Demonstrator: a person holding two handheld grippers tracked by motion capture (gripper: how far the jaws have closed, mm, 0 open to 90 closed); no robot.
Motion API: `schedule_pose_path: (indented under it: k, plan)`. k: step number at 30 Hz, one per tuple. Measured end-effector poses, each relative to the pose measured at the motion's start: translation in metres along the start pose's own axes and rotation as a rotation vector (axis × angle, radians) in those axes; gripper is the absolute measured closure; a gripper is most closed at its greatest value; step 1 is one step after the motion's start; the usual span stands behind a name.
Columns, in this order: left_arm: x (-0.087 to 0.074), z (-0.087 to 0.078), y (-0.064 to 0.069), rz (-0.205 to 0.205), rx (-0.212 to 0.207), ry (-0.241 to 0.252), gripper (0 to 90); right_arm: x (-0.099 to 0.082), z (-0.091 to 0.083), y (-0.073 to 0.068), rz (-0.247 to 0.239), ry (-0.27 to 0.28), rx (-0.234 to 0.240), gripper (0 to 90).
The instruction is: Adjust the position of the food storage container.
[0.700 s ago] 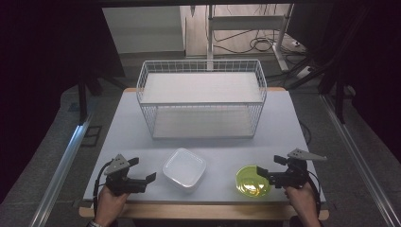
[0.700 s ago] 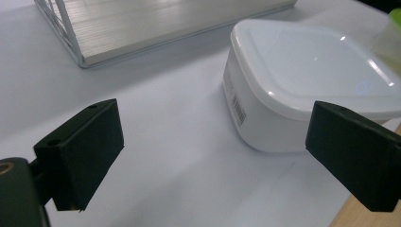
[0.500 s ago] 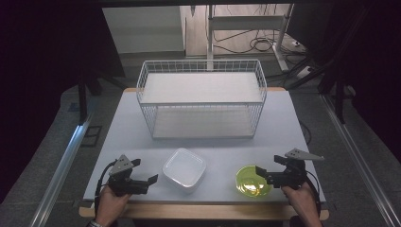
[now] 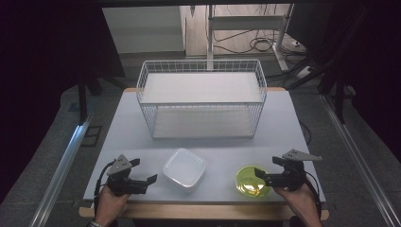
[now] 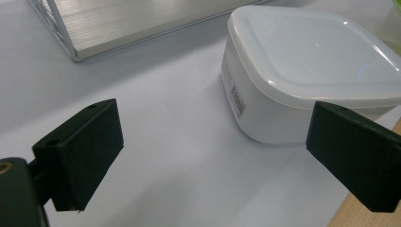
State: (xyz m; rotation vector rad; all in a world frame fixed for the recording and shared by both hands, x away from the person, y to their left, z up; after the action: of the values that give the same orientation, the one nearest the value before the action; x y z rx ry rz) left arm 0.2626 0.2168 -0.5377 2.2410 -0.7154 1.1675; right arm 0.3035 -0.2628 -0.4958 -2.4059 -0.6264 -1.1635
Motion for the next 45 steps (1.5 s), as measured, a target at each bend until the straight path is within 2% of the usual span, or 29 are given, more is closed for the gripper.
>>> schedule_pose_path:
  k: [4, 9, 13, 21, 30, 33, 37, 45]
  plan:
    - [0.000, 0.000, 0.000, -0.001, -0.001, -0.001, 4.6, 0.002, -0.007, -0.013, -0.055, -0.022, 0.020, 41.2]
    - [0.000, 0.000, -0.001, -0.001, 0.004, -0.002, 4.7, 0.005, -0.015, -0.035, -0.159, -0.029, 0.071, 71.9]
    - [0.000, 0.000, -0.001, 0.002, 0.005, -0.001, 4.8, 0.003, -0.018, -0.050, -0.200, -0.062, 0.122, 88.0]
    - [-0.001, 0.001, -0.001, 0.004, 0.009, -0.004, 4.9, -0.003, -0.018, -0.072, -0.271, -0.123, 0.207, 90.0]
    - [-0.001, 0.001, -0.001, 0.010, 0.012, -0.011, 5.0, -0.014, -0.017, -0.089, -0.325, -0.193, 0.262, 90.0]
    - [-0.001, 0.002, 0.000, 0.010, 0.013, -0.013, 5.0, -0.018, -0.014, -0.089, -0.338, -0.218, 0.255, 90.0]
    - [-0.001, 0.002, 0.000, 0.010, 0.014, -0.016, 5.1, -0.020, -0.009, -0.086, -0.333, -0.232, 0.238, 90.0]
    - [-0.002, 0.004, 0.000, 0.015, 0.018, -0.028, 5.2, -0.018, -0.003, -0.076, -0.320, -0.219, 0.210, 90.0]
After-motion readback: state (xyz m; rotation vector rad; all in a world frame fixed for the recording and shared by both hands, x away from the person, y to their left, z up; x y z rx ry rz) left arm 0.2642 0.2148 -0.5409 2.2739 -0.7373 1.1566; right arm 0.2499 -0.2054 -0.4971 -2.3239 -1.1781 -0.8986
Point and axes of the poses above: each handheld gripper's, and its own axes: z roughly forward along the jaws, x roughly out of its top, y roughly to its right, the point moved 3 cm from there along z, roughly forward along the jaws, and after that the axes turned 5 degrees about -x, right-handed, at the moved point
